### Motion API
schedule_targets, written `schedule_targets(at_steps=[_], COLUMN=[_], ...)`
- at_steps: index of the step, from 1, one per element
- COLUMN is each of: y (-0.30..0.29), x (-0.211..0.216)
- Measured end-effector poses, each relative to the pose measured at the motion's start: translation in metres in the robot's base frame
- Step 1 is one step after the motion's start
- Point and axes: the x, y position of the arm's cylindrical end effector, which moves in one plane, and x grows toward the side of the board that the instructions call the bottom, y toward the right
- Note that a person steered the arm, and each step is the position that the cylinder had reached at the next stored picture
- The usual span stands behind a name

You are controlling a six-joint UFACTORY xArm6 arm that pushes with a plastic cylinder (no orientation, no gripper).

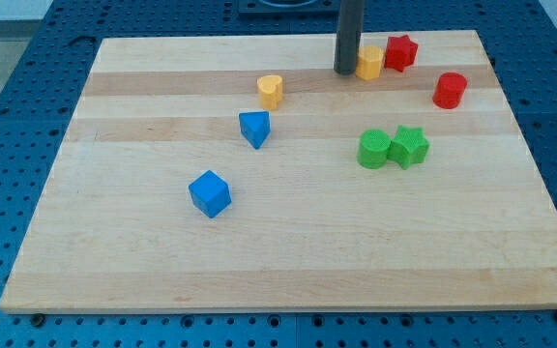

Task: Slide the yellow hexagon closer to the red star

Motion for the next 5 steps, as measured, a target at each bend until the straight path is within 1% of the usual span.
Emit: schedule_targets(at_steps=[1, 2, 4, 5], y=[0.000, 0.011, 0.070, 0.087], x=[0.011, 0.013, -0.009, -0.018])
